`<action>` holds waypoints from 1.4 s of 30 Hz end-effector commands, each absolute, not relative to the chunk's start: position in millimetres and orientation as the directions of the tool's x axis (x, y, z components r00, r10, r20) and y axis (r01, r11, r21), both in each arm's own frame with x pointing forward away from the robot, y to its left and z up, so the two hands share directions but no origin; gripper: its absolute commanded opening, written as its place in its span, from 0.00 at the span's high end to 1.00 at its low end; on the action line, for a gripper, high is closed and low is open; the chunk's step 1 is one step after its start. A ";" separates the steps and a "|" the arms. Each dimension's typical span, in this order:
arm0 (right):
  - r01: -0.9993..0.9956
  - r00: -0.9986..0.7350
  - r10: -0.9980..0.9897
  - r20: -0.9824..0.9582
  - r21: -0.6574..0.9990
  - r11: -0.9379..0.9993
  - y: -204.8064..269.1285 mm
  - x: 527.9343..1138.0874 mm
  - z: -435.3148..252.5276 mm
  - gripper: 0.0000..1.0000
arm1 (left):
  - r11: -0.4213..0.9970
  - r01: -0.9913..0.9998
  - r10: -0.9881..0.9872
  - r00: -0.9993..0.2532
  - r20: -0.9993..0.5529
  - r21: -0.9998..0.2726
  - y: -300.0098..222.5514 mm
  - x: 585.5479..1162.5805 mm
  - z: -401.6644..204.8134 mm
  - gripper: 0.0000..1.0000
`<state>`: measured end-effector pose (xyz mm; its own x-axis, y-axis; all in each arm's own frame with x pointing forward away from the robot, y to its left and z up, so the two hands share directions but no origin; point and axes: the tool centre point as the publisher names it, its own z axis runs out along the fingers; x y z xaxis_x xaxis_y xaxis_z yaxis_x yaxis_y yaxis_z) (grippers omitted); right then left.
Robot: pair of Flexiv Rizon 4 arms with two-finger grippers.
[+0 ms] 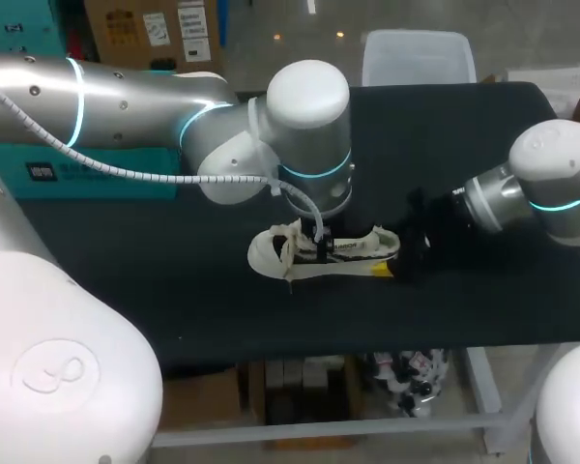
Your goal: Open the shoe tongue, take the insole out of the shoe, put the insole back into the shoe, and pack the shoe into the shoebox
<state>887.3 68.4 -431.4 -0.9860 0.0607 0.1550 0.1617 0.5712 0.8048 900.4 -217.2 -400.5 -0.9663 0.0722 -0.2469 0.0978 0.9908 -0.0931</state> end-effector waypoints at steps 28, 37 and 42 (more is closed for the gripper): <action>0.161 -0.986 0.054 0.159 0.807 0.568 64.3 885.2 -438.4 1.00 | 0.950 0.169 0.120 -0.974 -0.191 -0.264 -249.6 895.3 -349.1 1.00; 0.161 -0.986 0.054 0.159 0.807 0.568 64.3 885.2 -438.4 1.00 | 0.918 0.195 0.160 -0.979 -0.128 -0.345 -239.9 887.4 -328.2 1.00; 0.161 -0.986 0.054 0.159 0.807 0.568 64.3 885.2 -438.4 1.00 | 0.896 0.212 0.190 -0.977 -0.095 -0.390 -238.8 882.2 -319.6 1.00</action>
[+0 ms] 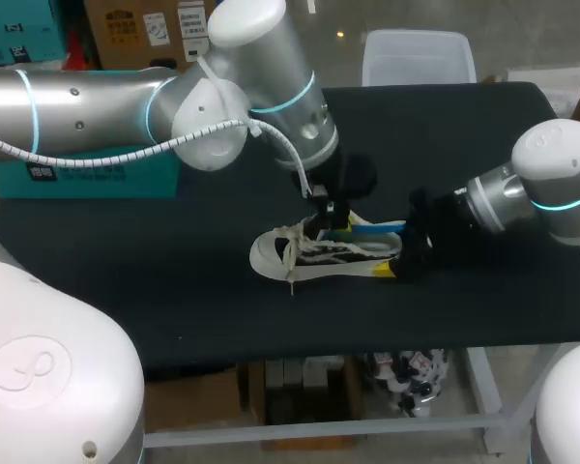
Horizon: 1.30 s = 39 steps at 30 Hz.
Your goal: Open the shoe tongue, take the insole out of the shoe, put the insole back into the shoe, and pack the shoe into the shoebox
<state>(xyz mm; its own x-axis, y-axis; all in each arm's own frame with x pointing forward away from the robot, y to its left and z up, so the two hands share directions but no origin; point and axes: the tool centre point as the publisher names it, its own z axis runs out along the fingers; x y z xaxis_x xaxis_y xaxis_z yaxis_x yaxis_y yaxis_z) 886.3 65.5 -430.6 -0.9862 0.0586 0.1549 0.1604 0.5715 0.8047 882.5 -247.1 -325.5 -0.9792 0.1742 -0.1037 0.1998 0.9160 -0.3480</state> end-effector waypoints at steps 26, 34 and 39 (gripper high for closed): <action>0.160 -0.983 0.023 0.184 0.773 0.614 56.7 882.6 -418.2 0.00 | 0.595 0.300 0.353 -0.931 -0.093 -0.745 -227.0 835.8 -198.3 1.00; 0.146 -0.982 0.020 0.187 0.690 0.709 36.3 883.3 -379.0 0.00 | 0.539 0.312 0.340 -0.930 -0.136 -0.782 -213.1 823.4 -172.9 1.00; 0.097 -0.990 0.012 0.141 0.615 0.782 31.4 893.4 -345.9 0.00 | 0.502 0.312 0.342 -0.928 -0.147 -0.806 -192.8 818.8 -157.9 1.00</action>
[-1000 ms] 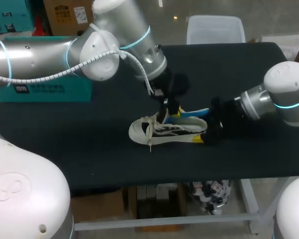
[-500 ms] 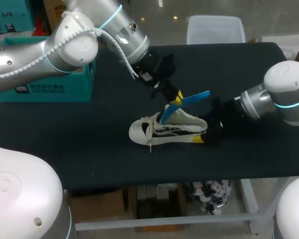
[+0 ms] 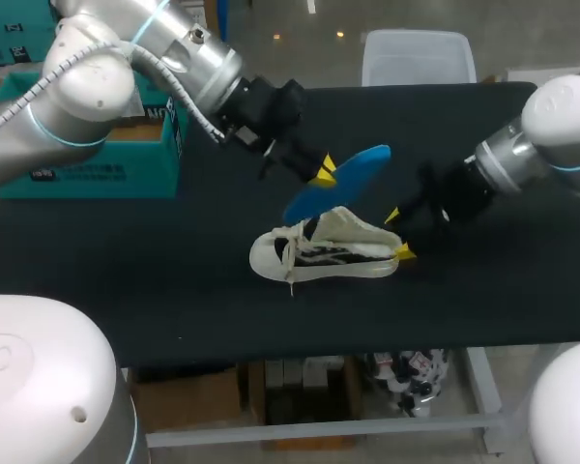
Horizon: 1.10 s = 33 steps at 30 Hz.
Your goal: Open the shoe tongue, take the insole out of the shoe, put the insole back into the shoe, and pack the shoe into the shoebox
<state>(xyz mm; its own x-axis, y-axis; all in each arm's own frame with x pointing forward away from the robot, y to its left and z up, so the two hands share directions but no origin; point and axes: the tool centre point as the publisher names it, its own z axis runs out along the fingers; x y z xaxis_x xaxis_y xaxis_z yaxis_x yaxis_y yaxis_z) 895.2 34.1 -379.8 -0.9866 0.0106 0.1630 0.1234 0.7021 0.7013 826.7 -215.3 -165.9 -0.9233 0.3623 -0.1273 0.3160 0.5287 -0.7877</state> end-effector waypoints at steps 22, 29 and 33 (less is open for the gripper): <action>-0.050 -0.998 -0.054 0.026 0.149 0.988 85.5 942.9 -288.1 0.00 | 0.528 0.143 0.087 -0.990 -0.115 -0.837 -59.7 815.1 -160.9 1.00; -0.077 -0.997 -0.077 -0.006 0.042 0.996 102.4 936.4 -302.1 0.00 | 0.532 0.094 0.019 -0.995 -0.099 -0.841 -24.4 806.9 -167.8 1.00; -0.072 -0.997 -0.072 -0.003 0.001 0.997 108.2 937.0 -314.0 0.00 | 0.527 0.066 -0.007 -0.997 -0.081 -0.847 -11.5 806.4 -173.4 1.00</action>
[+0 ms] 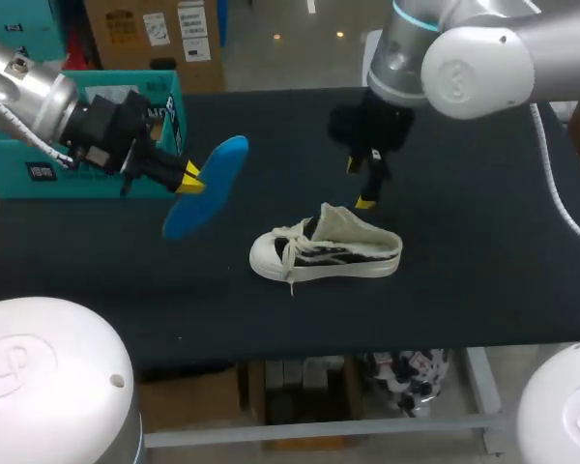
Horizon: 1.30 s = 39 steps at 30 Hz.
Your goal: Open the shoe tongue, take the insole out of the shoe, put the insole back into the shoe, and pack the shoe into the shoebox
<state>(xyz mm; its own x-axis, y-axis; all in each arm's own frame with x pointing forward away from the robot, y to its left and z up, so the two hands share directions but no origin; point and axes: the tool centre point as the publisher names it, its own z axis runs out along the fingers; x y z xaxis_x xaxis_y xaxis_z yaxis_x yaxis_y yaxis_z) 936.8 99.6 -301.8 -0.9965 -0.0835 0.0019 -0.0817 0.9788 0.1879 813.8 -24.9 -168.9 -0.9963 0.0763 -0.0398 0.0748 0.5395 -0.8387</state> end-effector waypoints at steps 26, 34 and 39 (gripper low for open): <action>0.071 -0.997 0.069 -0.029 -0.079 0.994 129.9 926.5 -357.5 1.00 | 0.541 -0.034 -0.124 -0.991 -0.040 -0.840 28.7 815.8 -200.4 1.00; 0.177 -0.984 0.174 -0.049 -0.064 0.982 127.7 920.2 -350.9 1.00 | 0.549 -0.011 -0.084 -0.996 -0.043 -0.836 25.0 827.0 -200.9 1.00; 0.248 -0.968 0.247 -0.043 -0.038 0.968 128.3 914.8 -348.5 1.00 | 0.554 0.021 -0.041 -0.998 -0.053 -0.832 19.6 834.9 -198.3 1.00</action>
